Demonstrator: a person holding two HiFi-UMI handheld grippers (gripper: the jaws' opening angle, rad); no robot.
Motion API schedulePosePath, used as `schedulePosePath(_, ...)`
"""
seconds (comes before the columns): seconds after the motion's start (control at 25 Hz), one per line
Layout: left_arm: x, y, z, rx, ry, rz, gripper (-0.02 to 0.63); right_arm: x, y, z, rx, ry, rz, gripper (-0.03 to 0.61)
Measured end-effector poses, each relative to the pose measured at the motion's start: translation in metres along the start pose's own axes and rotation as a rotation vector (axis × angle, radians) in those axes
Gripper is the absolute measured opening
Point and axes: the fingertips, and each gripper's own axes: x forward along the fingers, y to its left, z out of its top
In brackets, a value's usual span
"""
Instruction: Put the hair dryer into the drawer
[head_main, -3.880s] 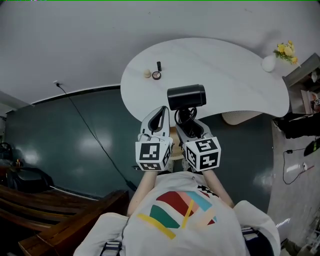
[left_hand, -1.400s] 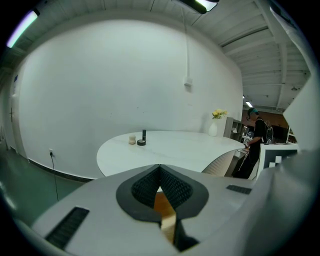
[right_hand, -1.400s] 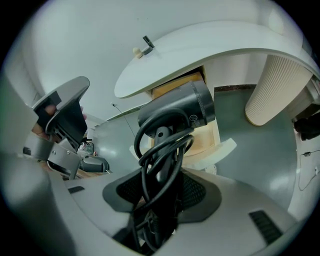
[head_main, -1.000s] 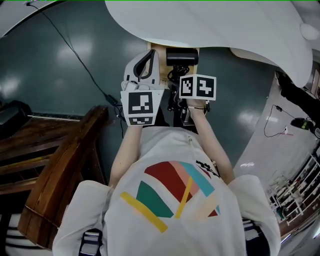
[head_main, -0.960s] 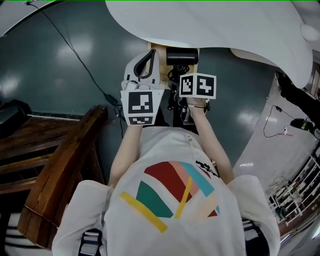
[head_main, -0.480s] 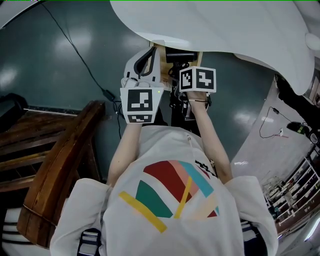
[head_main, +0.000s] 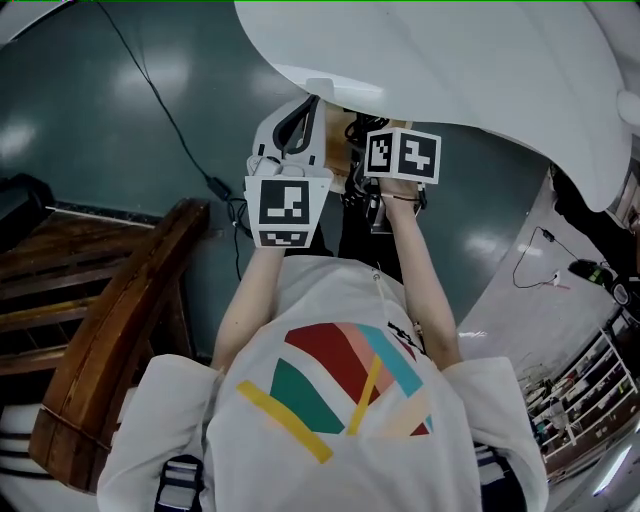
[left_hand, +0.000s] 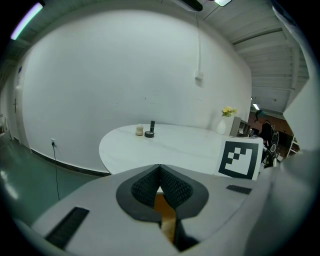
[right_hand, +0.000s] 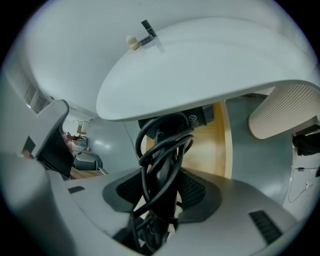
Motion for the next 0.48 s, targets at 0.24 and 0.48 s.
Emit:
schedulePosePath(0.24, 0.005, 0.002, -0.002, 0.004, 0.009, 0.001, 0.015, 0.008, -0.003, 0.012, 0.004, -0.054, 0.001, 0.196)
schedulePosePath(0.48, 0.003, 0.002, -0.013, 0.04, 0.044, 0.0, 0.017, 0.023, -0.008, 0.027, -0.003, -0.134, 0.005, 0.196)
